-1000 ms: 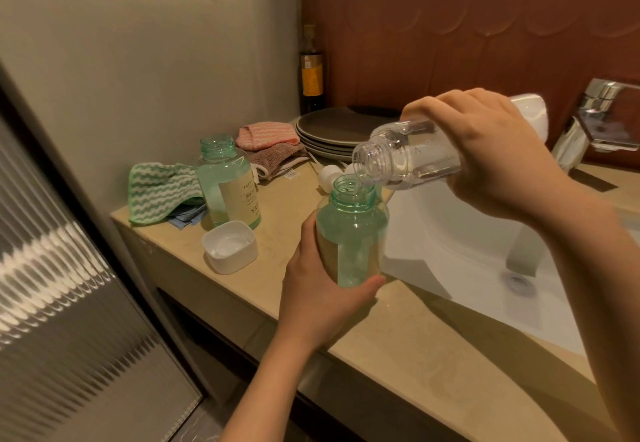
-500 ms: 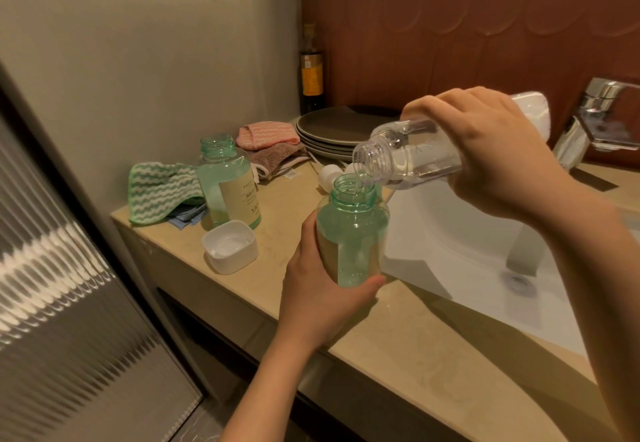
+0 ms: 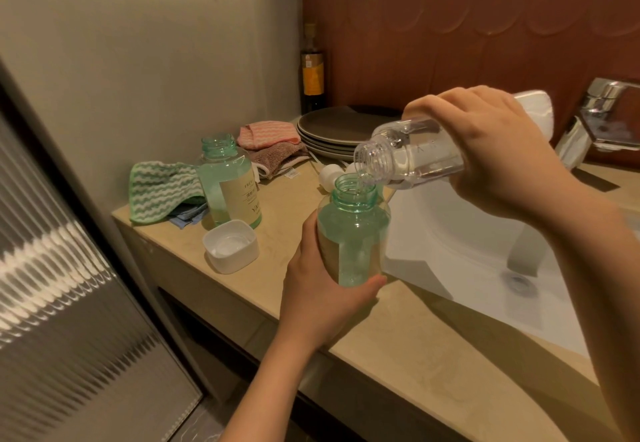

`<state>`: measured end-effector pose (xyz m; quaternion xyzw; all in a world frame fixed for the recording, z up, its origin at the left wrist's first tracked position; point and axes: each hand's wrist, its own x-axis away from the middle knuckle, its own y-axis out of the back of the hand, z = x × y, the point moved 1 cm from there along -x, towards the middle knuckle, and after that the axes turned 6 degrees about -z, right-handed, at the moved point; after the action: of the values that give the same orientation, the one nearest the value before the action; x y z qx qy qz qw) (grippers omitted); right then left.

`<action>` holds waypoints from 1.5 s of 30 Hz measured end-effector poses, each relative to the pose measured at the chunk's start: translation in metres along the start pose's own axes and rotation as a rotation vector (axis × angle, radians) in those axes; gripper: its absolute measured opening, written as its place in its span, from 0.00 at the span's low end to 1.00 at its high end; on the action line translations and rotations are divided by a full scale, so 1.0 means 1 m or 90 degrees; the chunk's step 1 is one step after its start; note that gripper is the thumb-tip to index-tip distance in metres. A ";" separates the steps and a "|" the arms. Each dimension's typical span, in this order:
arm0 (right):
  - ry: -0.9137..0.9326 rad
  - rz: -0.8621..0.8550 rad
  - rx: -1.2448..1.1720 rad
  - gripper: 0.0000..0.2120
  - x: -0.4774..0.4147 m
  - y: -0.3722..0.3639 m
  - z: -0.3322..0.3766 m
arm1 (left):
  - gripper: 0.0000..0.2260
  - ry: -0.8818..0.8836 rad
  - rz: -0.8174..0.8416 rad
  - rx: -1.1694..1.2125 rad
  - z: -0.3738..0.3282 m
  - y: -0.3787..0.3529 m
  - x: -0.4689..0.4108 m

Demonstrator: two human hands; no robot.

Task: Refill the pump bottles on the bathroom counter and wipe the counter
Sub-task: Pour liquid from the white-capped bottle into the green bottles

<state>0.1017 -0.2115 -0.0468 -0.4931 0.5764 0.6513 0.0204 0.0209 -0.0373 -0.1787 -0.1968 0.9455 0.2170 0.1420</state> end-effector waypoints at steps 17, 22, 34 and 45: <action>0.003 -0.004 0.005 0.35 0.000 -0.001 0.000 | 0.42 0.007 0.000 -0.006 -0.001 0.000 0.001; 0.008 -0.006 0.007 0.34 0.000 -0.001 -0.001 | 0.43 0.011 -0.005 0.001 0.001 -0.001 0.000; 0.008 -0.012 0.011 0.35 0.000 -0.001 0.000 | 0.42 0.013 -0.003 0.003 0.000 0.000 0.000; 0.011 -0.013 0.012 0.34 0.001 0.000 0.000 | 0.43 0.011 -0.004 0.003 0.000 -0.001 0.000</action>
<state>0.1019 -0.2121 -0.0474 -0.5041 0.5779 0.6413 0.0268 0.0208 -0.0382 -0.1791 -0.2014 0.9466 0.2125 0.1352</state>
